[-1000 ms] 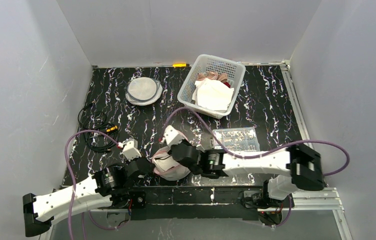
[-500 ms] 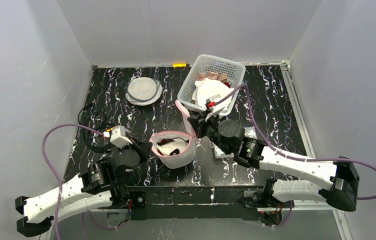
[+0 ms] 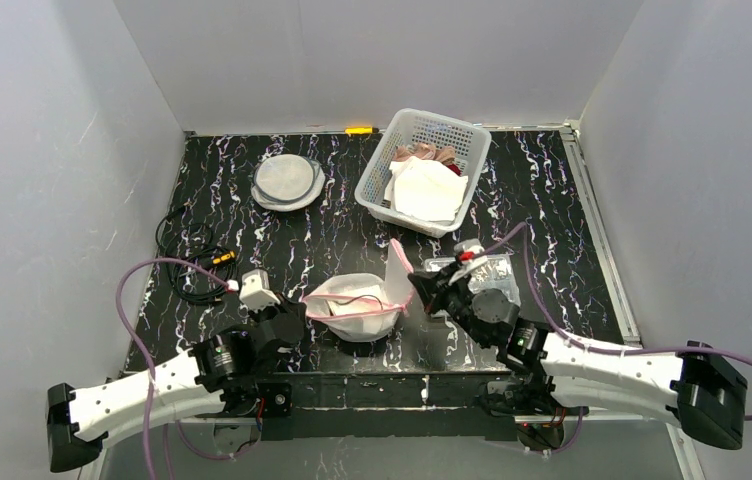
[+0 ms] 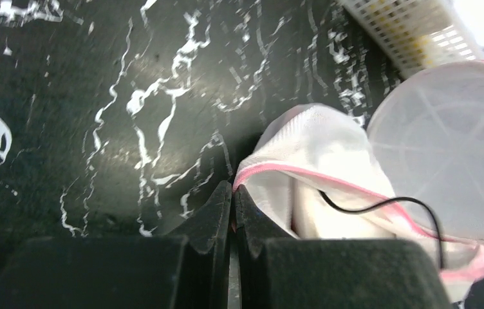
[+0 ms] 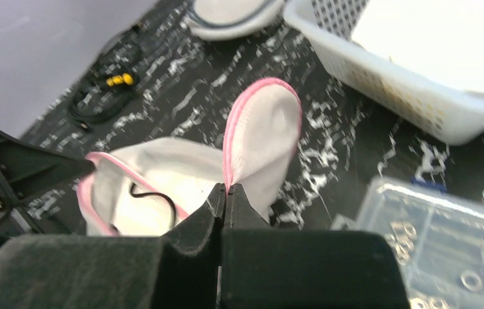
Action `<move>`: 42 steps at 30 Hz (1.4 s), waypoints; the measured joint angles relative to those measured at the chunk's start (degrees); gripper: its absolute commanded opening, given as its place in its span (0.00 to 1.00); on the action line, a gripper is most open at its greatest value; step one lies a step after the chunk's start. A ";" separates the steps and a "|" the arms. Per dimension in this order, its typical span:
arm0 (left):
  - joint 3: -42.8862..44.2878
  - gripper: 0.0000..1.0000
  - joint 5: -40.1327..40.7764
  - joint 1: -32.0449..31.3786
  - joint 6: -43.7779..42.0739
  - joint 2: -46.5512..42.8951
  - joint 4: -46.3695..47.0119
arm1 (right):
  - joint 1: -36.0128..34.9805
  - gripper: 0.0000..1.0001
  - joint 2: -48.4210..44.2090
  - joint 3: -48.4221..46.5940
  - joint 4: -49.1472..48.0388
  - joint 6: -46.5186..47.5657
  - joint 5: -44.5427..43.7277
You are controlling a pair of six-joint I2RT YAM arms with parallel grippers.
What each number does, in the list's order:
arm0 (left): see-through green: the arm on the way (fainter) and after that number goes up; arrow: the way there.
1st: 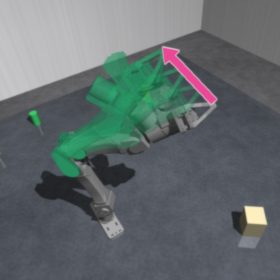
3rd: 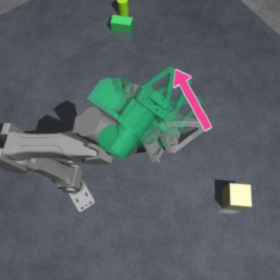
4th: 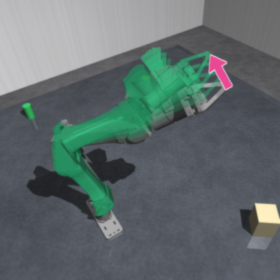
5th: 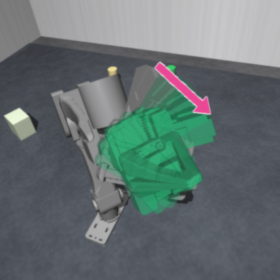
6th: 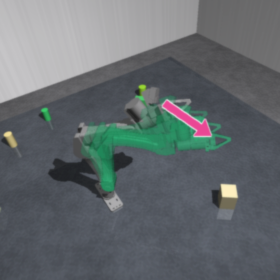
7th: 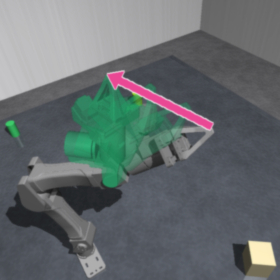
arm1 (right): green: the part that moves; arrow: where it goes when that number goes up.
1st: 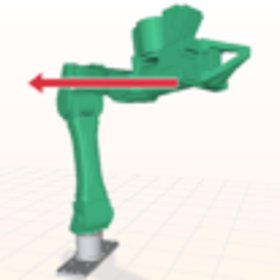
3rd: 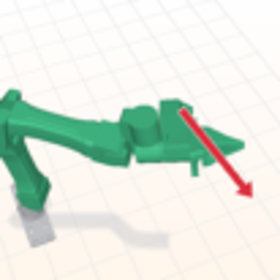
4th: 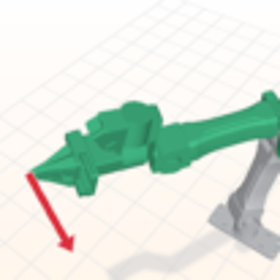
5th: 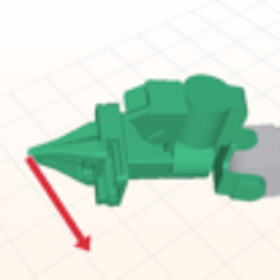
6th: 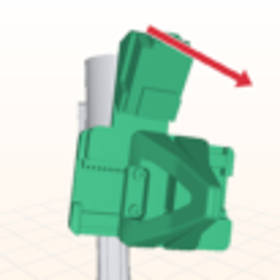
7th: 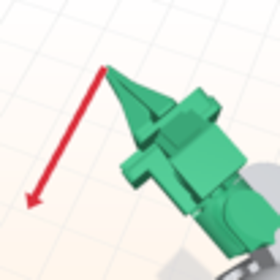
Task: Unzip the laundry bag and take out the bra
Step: Open the laundry bag at the center of the board.
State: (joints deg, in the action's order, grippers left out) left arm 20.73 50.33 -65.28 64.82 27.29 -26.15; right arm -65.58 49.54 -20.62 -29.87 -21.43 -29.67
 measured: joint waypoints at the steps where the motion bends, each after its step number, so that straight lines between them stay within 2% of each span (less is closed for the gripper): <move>1: -1.75 0.00 -0.31 0.00 0.83 -0.39 0.07 | 0.00 0.01 -0.70 2.08 -0.31 -0.90 -0.31; 4: -4.26 0.00 -1.05 0.00 2.32 -1.97 0.68 | 0.00 0.01 -4.20 6.45 -0.31 -2.93 -1.25; 5: -4.31 0.00 -1.33 0.00 2.43 -2.38 0.98 | 0.00 0.06 -5.40 6.69 -0.02 -3.58 -1.44; 7: -4.28 0.00 -1.68 0.00 2.45 -2.69 2.29 | 0.00 0.37 -8.02 6.69 0.68 -4.46 -1.55; 8: -4.28 0.00 -1.92 0.00 2.27 -2.67 2.80 | 0.00 0.49 -9.66 6.67 1.64 -5.11 -1.64; 10: -4.26 0.00 -2.80 0.00 1.97 -2.47 3.41 | 0.00 0.62 -12.79 6.23 5.44 -5.95 -1.86; 13: -4.13 0.00 -3.87 0.00 1.20 -1.79 3.78 | 0.00 0.69 -15.80 3.10 14.69 -6.45 -2.91; 19: -3.82 0.00 -5.38 0.00 -0.11 -1.01 3.91 | 0.00 0.71 -13.11 -10.71 31.12 -5.53 -2.97; 22: -3.34 0.00 -6.38 0.00 -0.50 -0.92 3.78 | 0.09 0.68 -4.72 -20.24 35.30 -5.18 0.44; 25: -2.25 0.00 -7.48 0.00 -0.48 -0.70 2.93 | -0.24 0.62 4.28 -24.68 35.95 -4.68 3.87; 28: -0.31 0.00 -8.68 0.00 -0.28 -0.02 1.07 | -1.60 0.53 12.02 -24.11 36.59 -3.54 6.23; 31: 2.01 0.00 -10.38 0.00 -0.13 1.03 -0.94 | -4.09 0.49 16.85 -22.40 37.35 -2.14 7.87; 36: 3.54 0.00 -13.07 0.00 0.42 2.51 -3.21 | -8.63 0.47 19.39 -20.94 37.42 0.20 8.13; 42: 3.43 0.00 -15.47 0.00 2.08 2.89 -5.49 | -12.41 0.53 19.50 -17.90 37.05 1.33 6.67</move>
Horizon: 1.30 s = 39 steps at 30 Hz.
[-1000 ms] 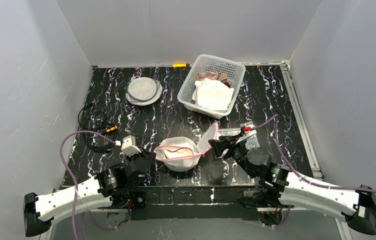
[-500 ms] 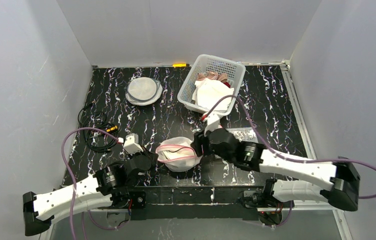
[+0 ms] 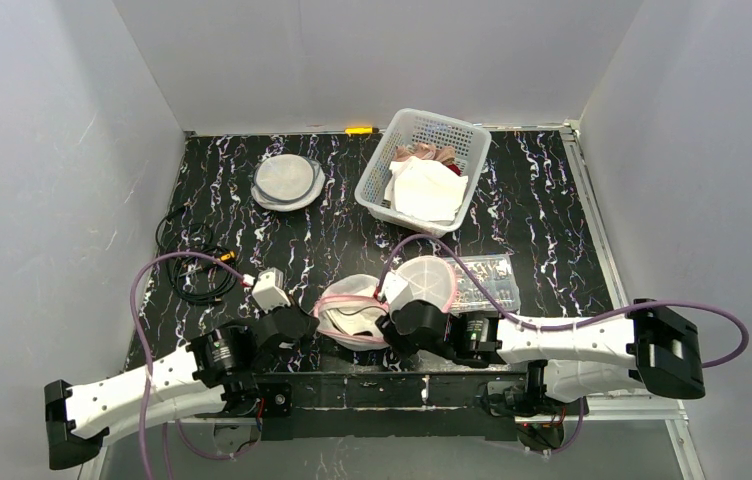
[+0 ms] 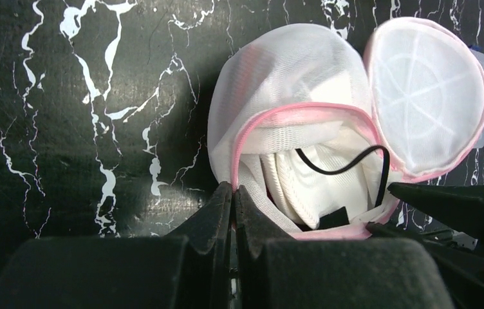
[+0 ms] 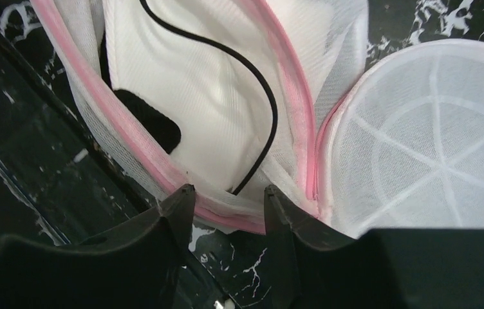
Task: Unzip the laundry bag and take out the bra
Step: Open the laundry bag at the center of the board, then pick up the bra from the laundry bag.
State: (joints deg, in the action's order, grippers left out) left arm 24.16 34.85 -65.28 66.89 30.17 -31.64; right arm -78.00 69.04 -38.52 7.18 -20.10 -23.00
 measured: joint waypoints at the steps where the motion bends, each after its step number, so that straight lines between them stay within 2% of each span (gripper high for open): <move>1: -0.20 0.00 -0.28 0.00 0.17 -0.20 -0.13 | -0.57 0.54 0.00 0.66 0.00 0.13 -0.20; 12: -1.95 0.00 -1.27 0.00 -1.44 -3.41 -1.01 | -3.19 0.66 -0.52 1.88 1.29 0.15 -2.84; 16: -2.05 0.00 -1.27 0.00 -3.23 -3.32 -0.96 | -3.91 0.66 -5.33 -0.17 3.08 0.35 -3.87; 21: -2.40 0.00 -1.29 0.00 -4.70 -2.08 -0.07 | -4.15 0.66 -7.15 -4.48 0.07 0.61 -5.22; 30: -5.07 0.00 -1.53 0.00 -5.38 -1.07 1.68 | -4.15 0.65 7.98 -13.22 -3.52 3.56 -5.18; 39: -6.23 0.00 -1.57 0.00 -5.11 -1.90 2.40 | -4.15 0.74 20.79 -16.46 -6.51 5.75 -5.46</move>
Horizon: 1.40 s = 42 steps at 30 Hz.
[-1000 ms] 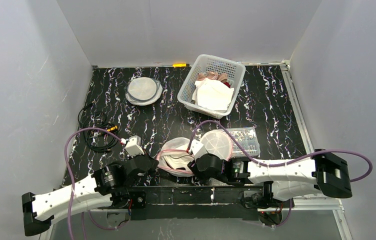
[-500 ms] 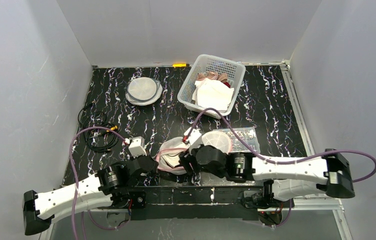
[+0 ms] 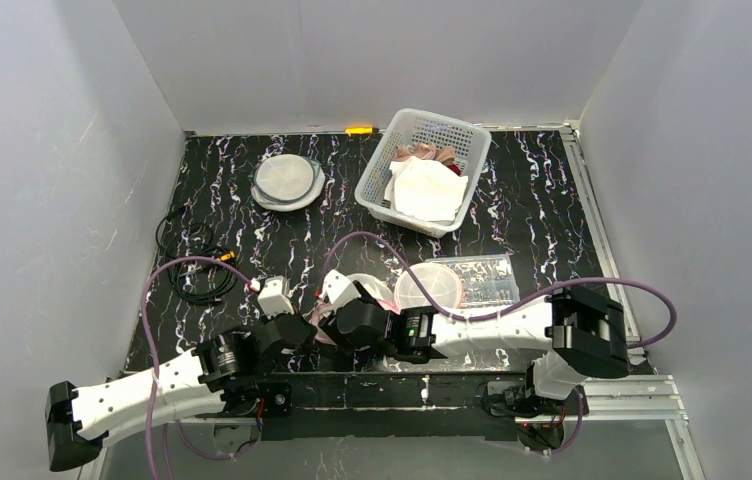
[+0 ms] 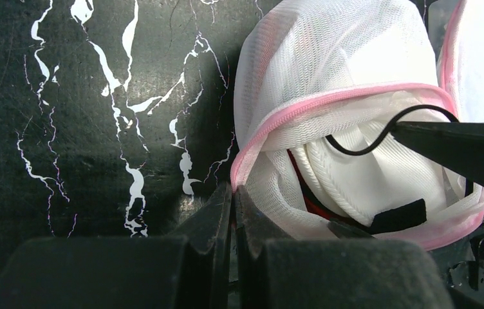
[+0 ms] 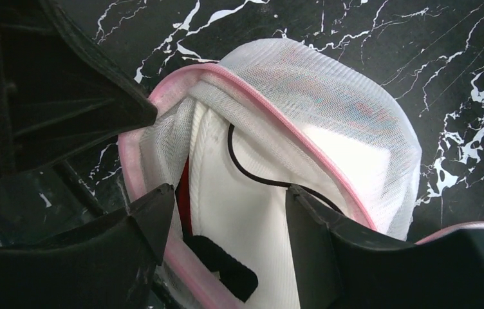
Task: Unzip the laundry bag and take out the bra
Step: Pick up the bra from the laundry bag.
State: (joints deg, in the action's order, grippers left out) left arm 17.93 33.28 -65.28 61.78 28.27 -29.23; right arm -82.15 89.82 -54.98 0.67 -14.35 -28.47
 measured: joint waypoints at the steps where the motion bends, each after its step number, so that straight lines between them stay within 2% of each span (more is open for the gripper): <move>1: -0.13 0.00 -0.04 0.00 0.04 -0.17 0.07 | 0.00 0.75 0.81 -0.11 -0.37 0.02 -0.20; 5: -0.35 0.00 -0.11 0.00 0.22 -0.35 0.09 | 0.00 0.80 2.99 -0.76 -1.75 0.26 -1.55; 16: -0.35 0.00 -0.31 0.00 0.20 -0.26 0.74 | -0.07 0.76 6.69 -2.93 -2.78 0.72 -6.56; 19: -0.35 0.00 -0.52 0.00 0.17 -0.24 0.96 | -0.09 0.69 8.24 -3.48 -2.51 0.92 -7.45; 24: -0.35 0.00 -0.81 0.00 0.17 -0.24 0.96 | -0.48 0.50 9.88 -4.92 -1.66 1.01 -8.72; 32: -0.35 0.00 -0.76 0.00 0.31 -0.42 0.72 | -1.11 0.29 8.35 -4.42 -1.64 0.81 -8.85; 38: -0.35 0.00 -0.31 0.00 0.83 -0.39 0.20 | -1.11 0.01 3.10 -3.17 -0.83 0.33 -8.41; 42: -0.35 0.00 0.04 0.00 0.90 -0.37 0.02 | -1.11 0.01 0.85 -2.21 -0.81 -0.37 -8.02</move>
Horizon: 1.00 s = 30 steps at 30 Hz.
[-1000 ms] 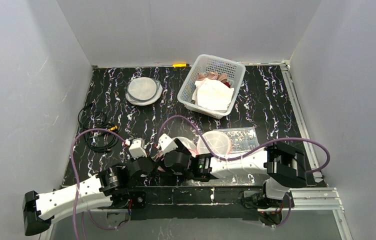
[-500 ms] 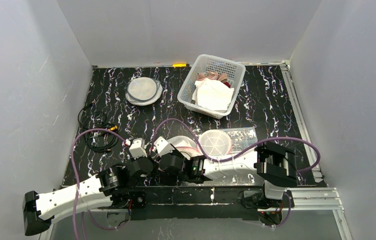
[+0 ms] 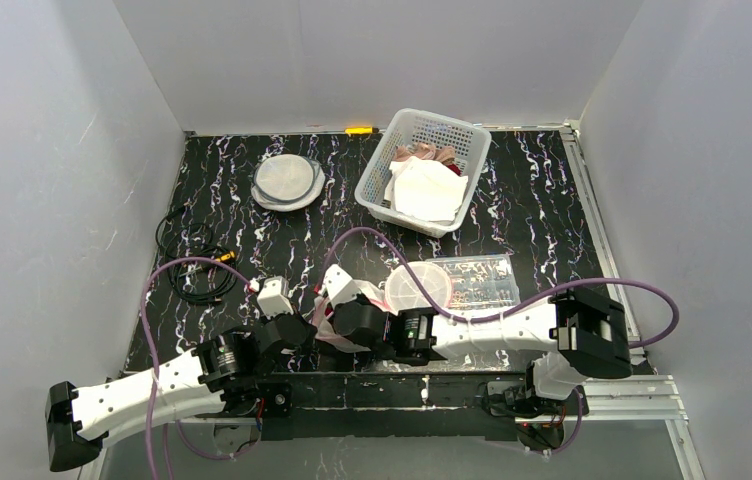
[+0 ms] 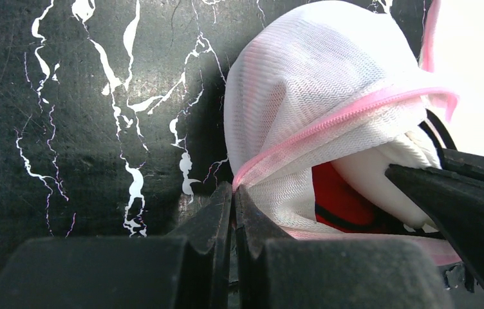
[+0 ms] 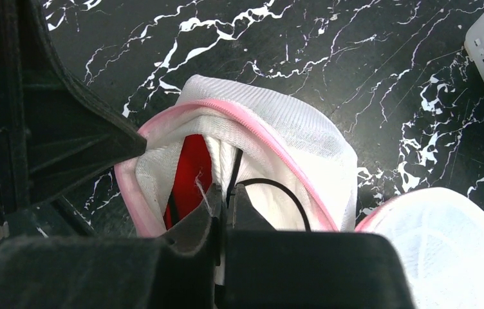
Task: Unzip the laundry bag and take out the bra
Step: Pick up the bra from the laundry bag.
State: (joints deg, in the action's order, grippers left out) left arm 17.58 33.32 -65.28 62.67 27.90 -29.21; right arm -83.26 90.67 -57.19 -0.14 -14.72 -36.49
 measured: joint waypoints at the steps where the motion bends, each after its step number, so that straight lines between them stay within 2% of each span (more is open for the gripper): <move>1: 0.02 0.00 0.09 0.00 0.00 0.04 0.00 | 0.00 0.01 -0.24 0.22 0.02 -0.04 0.11; 6: 0.02 0.00 0.13 0.00 0.13 0.46 0.02 | 0.02 0.01 -1.46 1.84 0.04 -0.07 2.29; 7: 0.02 0.00 0.13 0.00 0.15 0.66 0.02 | 0.04 0.08 -1.46 1.84 0.02 -0.04 3.10; 12: 0.02 0.00 0.09 0.00 0.15 1.29 0.20 | 0.22 0.51 -1.46 1.86 0.04 -0.83 5.77; 16: 0.02 0.00 0.07 0.00 0.13 1.33 0.26 | 0.26 0.64 -1.46 1.95 0.00 -1.57 6.78; 21: 0.02 0.00 0.04 0.00 0.13 1.31 0.28 | 0.24 0.71 -1.46 1.92 0.00 -1.81 6.93; 30: 0.02 0.00 -0.04 0.00 0.15 1.31 0.44 | -0.50 0.69 1.62 -2.23 3.21 -0.81 3.72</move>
State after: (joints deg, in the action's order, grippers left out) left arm 17.61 33.28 -65.28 62.83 29.21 -28.77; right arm -83.77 92.29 -59.42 3.07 -15.53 -32.77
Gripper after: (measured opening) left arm 0.011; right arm 0.697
